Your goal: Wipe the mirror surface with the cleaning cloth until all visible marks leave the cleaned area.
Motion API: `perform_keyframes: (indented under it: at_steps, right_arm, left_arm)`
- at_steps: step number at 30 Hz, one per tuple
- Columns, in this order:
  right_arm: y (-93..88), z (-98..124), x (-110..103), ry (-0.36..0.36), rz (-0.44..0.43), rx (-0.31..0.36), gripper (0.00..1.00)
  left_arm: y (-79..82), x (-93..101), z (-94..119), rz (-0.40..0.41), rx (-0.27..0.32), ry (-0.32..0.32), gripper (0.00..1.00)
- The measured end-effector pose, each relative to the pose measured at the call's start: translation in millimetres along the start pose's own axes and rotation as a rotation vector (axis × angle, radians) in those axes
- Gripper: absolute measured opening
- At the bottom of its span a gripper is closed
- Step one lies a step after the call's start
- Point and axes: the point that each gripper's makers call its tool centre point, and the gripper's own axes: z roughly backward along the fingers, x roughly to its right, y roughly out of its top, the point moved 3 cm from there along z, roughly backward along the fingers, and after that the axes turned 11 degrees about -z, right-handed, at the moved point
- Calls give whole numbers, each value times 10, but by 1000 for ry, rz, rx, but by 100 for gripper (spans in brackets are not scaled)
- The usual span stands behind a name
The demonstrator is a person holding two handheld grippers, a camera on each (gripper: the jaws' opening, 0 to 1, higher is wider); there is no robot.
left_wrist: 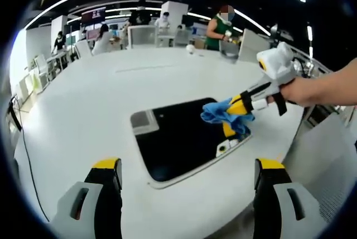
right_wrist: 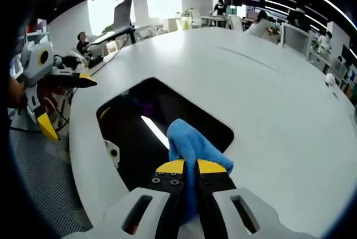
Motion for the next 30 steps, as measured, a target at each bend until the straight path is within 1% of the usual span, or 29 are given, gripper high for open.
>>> perform_keyframes:
  at_steps: [13,23,30]
  right_arm:
    - [117,-100,121,-9,0,5,2]
    - [248,-194,238,-18,7,-1,2]
    - [318,-246,305,-12,-14,14,2]
  left_arm:
    - [-9,-11,-3,8,-2,6,99]
    - [-19,-25,-1,12,-6,15,99]
    - [-23,-28,-2,14,-7,16,99]
